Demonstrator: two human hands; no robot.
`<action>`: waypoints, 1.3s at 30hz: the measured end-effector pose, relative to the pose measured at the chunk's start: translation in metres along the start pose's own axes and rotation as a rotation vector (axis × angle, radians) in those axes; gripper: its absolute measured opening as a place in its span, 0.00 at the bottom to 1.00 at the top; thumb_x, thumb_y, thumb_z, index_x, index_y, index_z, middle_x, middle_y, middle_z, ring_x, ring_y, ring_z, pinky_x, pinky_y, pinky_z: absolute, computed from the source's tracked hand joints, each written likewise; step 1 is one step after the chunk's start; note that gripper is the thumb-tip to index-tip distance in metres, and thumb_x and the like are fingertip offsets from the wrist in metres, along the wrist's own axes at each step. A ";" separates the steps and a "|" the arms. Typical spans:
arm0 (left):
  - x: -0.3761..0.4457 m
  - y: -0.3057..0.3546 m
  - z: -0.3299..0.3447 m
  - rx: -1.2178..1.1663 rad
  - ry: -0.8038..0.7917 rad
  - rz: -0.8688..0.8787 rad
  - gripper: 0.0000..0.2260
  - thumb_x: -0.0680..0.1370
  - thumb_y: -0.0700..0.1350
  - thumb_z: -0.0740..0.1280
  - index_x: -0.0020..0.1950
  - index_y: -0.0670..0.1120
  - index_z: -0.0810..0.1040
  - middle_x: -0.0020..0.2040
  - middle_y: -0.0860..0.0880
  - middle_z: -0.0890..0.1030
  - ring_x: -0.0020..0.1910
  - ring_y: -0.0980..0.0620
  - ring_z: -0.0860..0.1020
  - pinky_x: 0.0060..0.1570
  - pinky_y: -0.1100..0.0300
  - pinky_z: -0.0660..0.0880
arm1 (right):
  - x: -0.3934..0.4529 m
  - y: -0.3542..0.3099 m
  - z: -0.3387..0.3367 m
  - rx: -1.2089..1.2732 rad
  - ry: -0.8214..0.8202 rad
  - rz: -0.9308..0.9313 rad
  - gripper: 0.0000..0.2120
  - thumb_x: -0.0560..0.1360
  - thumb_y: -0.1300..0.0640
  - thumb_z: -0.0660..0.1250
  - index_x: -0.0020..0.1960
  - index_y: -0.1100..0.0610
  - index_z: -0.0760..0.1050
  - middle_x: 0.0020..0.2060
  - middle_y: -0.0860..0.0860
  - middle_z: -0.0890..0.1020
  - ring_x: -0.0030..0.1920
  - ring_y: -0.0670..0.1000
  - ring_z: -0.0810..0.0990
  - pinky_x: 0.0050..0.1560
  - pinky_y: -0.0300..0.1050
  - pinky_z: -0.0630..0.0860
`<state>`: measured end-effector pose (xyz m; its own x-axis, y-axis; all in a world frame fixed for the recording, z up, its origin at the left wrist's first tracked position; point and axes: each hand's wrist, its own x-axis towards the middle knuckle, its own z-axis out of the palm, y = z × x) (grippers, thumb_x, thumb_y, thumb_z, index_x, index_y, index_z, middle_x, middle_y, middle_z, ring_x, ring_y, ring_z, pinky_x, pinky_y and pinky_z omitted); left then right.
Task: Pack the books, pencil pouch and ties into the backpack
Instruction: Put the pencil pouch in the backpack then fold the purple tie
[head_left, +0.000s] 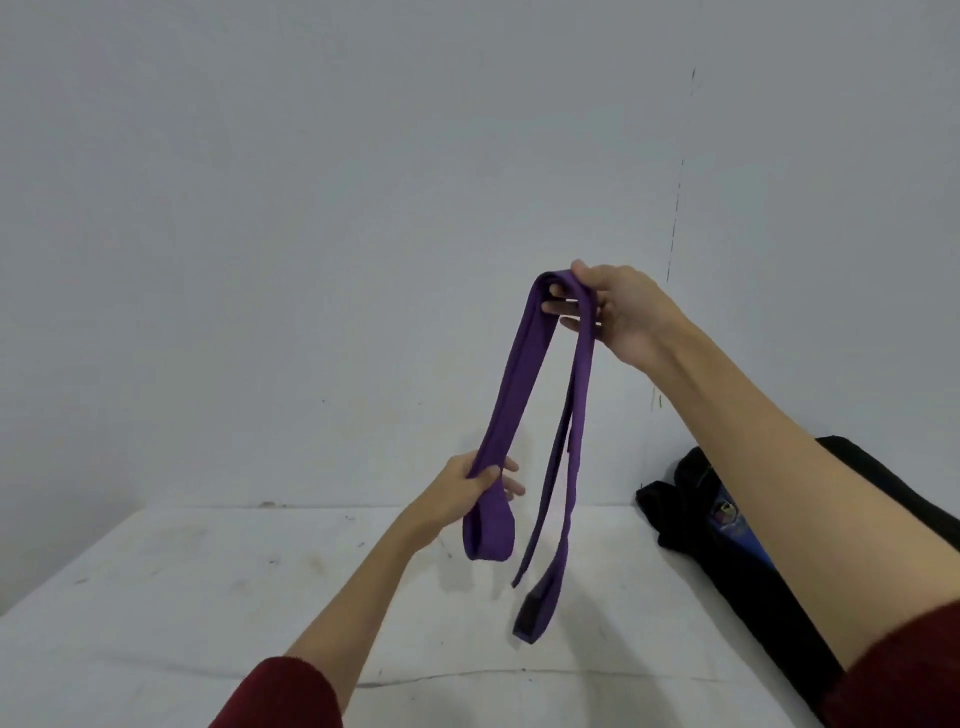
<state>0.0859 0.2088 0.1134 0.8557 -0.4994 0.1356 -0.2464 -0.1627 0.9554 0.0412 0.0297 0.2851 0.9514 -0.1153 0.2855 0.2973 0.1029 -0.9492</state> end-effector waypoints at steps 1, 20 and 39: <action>-0.002 -0.011 0.004 -0.069 -0.004 -0.022 0.08 0.82 0.41 0.57 0.56 0.43 0.74 0.48 0.45 0.83 0.50 0.48 0.81 0.52 0.60 0.77 | 0.001 0.003 0.004 0.004 0.003 -0.005 0.08 0.79 0.57 0.62 0.43 0.57 0.75 0.36 0.50 0.83 0.37 0.50 0.83 0.49 0.42 0.76; 0.006 -0.063 0.041 0.098 0.144 -0.139 0.13 0.79 0.30 0.52 0.56 0.41 0.71 0.46 0.43 0.79 0.42 0.52 0.78 0.40 0.69 0.75 | -0.006 -0.005 0.021 -0.122 0.166 0.043 0.08 0.77 0.59 0.65 0.41 0.61 0.75 0.28 0.53 0.79 0.22 0.48 0.76 0.28 0.38 0.75; 0.011 0.088 0.043 -0.372 0.120 0.196 0.08 0.82 0.43 0.57 0.52 0.47 0.76 0.45 0.47 0.80 0.45 0.49 0.78 0.52 0.50 0.76 | -0.014 0.003 0.029 -0.383 0.126 -0.092 0.14 0.76 0.56 0.67 0.34 0.57 0.68 0.33 0.52 0.75 0.33 0.48 0.73 0.38 0.40 0.71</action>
<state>0.0542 0.1519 0.1880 0.8612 -0.3845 0.3324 -0.2477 0.2537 0.9350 0.0313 0.0607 0.2818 0.8980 -0.2299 0.3752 0.3064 -0.2853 -0.9081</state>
